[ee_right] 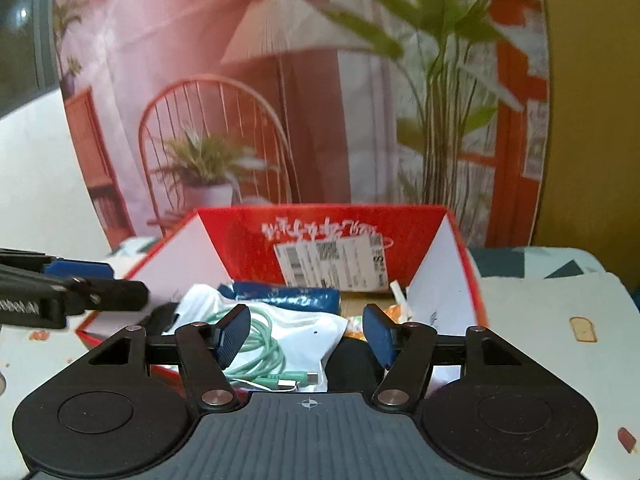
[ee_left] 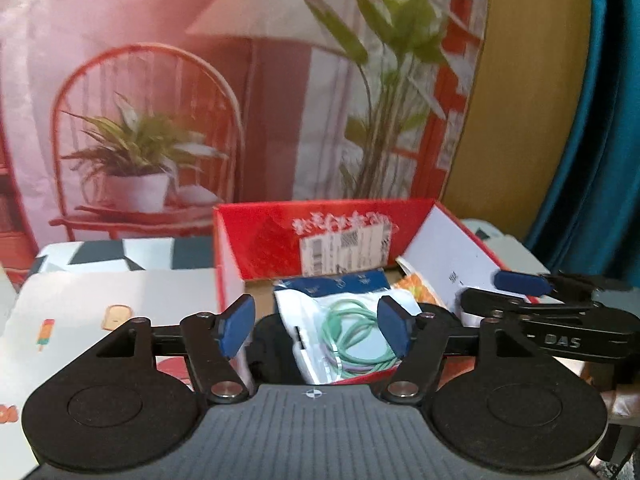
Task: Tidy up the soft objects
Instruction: 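Lower the left gripper onto the grey mesh cloth and close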
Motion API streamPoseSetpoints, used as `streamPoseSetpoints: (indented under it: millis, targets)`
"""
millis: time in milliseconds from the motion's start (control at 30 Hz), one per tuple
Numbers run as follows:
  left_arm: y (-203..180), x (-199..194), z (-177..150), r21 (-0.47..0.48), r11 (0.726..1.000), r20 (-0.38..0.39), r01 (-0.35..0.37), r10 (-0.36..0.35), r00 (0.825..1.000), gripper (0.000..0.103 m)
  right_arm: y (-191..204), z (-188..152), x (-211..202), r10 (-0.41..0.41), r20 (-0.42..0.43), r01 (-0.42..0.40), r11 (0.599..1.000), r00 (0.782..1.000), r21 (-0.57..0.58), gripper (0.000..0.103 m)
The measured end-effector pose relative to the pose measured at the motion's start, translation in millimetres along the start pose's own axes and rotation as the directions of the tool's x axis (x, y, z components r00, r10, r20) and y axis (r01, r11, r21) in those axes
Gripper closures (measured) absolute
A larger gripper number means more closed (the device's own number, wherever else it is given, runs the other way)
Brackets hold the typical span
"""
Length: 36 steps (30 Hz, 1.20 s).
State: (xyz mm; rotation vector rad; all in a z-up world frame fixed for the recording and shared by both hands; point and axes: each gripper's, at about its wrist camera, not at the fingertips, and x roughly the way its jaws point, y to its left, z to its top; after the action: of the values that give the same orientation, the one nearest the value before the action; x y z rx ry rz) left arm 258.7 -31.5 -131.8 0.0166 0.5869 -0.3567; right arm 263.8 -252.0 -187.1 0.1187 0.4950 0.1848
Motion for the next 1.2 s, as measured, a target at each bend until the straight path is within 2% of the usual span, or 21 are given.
streamPoseSetpoints:
  millis: [267,500,800,1067,1200]
  targets:
    - [13.7,-41.8,-30.3,-0.055,0.997,0.07,-0.062,0.066,0.995,0.027,-7.7,-28.3,-48.1,-0.013,0.11,0.015,1.0,0.994,-0.017,0.044]
    - [27.8,-37.6,-70.3,-0.141,0.987,0.017,-0.076,0.079,0.997,0.024,-14.3,-57.5,-67.2,-0.026,0.135,0.028,1.0,0.99,-0.013,0.044]
    - [39.4,-6.1,-98.5,-0.192,0.978,-0.072,-0.079,0.066,0.995,0.023,-31.7,-96.7,-53.0,-0.08,0.005,0.08,0.995,0.997,0.053,0.044]
    - [47.4,16.7,-110.8,-0.237,0.968,-0.129,-0.086,0.056,0.99,0.022,-39.5,-102.9,-34.3,-0.071,-0.066,0.076,0.994,0.995,0.077,0.044]
    - [45.2,30.2,-114.3,-0.227,0.97,-0.154,-0.082,0.047,0.987,0.022,-44.0,-103.4,-17.9,-0.074,-0.117,0.085,0.992,0.99,0.094,0.044]
